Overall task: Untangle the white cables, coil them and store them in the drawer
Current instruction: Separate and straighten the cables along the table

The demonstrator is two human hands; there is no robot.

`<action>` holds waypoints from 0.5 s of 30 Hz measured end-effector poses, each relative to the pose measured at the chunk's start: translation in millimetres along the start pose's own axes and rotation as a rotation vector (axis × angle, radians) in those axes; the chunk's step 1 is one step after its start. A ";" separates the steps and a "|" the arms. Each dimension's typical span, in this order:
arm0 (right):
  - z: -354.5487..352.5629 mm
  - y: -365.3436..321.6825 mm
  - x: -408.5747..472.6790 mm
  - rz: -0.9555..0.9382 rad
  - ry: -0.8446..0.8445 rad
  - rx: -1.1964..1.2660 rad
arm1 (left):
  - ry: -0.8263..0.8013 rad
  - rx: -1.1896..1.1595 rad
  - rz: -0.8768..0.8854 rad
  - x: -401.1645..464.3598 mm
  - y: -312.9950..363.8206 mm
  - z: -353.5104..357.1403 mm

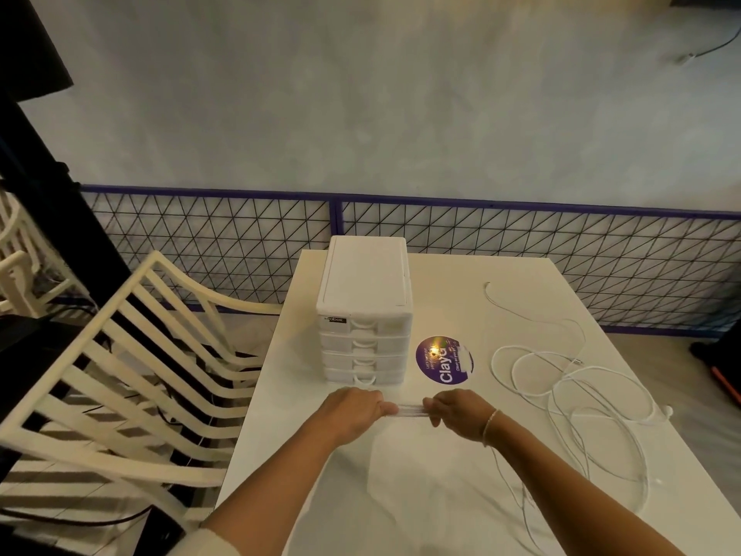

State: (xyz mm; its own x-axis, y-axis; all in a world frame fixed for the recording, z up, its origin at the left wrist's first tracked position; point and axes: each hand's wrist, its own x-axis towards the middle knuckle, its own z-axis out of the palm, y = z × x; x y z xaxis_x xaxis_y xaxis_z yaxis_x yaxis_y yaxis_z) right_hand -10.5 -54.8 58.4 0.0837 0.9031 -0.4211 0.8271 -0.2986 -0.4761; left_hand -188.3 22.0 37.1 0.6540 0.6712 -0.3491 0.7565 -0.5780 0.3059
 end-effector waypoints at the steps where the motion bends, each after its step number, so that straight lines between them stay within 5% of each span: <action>1: -0.3 1.7 0.2 0.013 0.016 -0.003 | -0.028 -0.014 0.004 -1.6 0.9 1.9; 8: 22.3 -14.4 -7.4 -0.125 -0.118 -0.167 | 0.072 -0.027 -0.050 -2.5 -14.6 -3.2; 15: -5.2 12.7 4.7 -0.033 0.074 -0.077 | 0.162 -0.019 -0.016 -0.2 8.6 3.2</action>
State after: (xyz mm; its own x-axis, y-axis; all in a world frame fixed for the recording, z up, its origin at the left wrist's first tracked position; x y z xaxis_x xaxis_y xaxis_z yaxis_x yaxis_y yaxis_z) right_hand 3.3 -52.8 54.5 0.0940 0.9334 -0.3463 0.8701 -0.2460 -0.4270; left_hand -181.9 15.3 36.9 0.6316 0.7471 -0.2072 0.7655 -0.5587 0.3191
